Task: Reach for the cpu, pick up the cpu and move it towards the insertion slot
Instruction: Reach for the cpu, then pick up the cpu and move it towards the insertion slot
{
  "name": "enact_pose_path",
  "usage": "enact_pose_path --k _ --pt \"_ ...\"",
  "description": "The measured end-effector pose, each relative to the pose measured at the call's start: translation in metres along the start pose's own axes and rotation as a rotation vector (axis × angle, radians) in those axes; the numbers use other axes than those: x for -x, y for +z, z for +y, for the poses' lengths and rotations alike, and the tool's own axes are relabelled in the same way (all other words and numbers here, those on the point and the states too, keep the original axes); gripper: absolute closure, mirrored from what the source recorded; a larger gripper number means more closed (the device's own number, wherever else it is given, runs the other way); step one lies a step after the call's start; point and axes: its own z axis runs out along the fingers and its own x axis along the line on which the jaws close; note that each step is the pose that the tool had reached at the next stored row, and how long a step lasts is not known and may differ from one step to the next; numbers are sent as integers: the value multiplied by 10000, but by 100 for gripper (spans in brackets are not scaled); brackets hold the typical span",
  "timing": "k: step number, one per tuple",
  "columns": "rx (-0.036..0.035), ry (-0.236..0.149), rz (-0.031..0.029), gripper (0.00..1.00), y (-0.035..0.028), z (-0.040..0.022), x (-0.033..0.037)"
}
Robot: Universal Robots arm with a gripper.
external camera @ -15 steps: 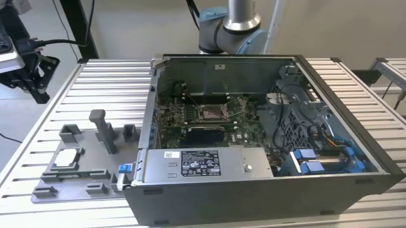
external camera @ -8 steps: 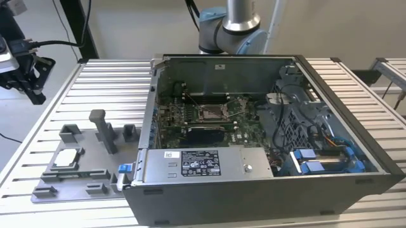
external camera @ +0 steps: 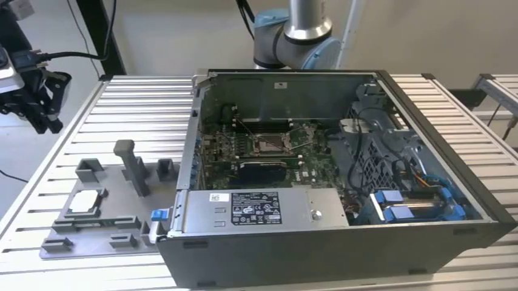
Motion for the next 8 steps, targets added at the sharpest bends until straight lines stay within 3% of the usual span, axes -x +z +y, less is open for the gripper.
enact_pose_path --k 8 --pt "0 -20 1 0 0 0 0"
